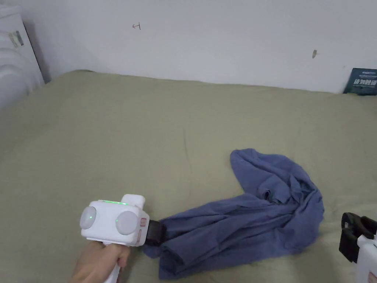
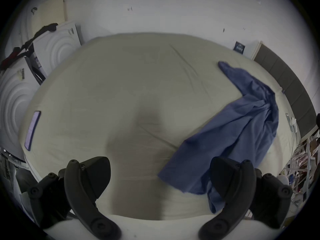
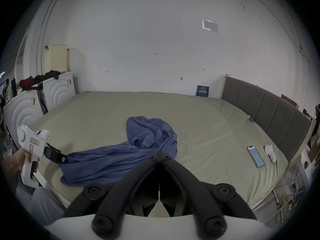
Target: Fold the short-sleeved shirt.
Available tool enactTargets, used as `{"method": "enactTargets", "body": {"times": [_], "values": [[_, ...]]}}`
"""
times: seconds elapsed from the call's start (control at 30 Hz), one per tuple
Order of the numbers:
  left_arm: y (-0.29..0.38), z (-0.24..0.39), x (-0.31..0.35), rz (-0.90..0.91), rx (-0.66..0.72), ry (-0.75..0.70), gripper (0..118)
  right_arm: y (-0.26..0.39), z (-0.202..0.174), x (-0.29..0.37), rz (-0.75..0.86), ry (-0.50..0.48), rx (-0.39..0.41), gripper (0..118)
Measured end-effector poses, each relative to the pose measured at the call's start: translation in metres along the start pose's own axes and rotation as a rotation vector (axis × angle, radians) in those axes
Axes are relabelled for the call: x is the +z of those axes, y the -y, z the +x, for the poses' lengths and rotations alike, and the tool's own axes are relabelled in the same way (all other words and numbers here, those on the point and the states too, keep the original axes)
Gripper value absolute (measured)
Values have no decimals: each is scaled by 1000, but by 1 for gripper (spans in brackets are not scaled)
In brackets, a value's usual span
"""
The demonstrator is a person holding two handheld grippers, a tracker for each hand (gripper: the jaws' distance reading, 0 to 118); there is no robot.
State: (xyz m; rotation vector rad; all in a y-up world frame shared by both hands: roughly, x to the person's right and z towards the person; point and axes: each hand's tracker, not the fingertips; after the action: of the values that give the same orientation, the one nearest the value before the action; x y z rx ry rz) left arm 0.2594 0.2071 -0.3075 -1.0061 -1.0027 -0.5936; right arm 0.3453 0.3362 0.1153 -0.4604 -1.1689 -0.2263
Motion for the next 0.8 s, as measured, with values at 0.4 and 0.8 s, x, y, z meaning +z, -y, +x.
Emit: {"method": "enactTargets", "body": {"times": [0.4,0.8], "values": [[-1,16,14,13,-57,-8,0,3,21,-26,-59,0,-21,1],[1,3,10,23,-39,51,0,-52,62,-196,-298,11,-39,2]]}}
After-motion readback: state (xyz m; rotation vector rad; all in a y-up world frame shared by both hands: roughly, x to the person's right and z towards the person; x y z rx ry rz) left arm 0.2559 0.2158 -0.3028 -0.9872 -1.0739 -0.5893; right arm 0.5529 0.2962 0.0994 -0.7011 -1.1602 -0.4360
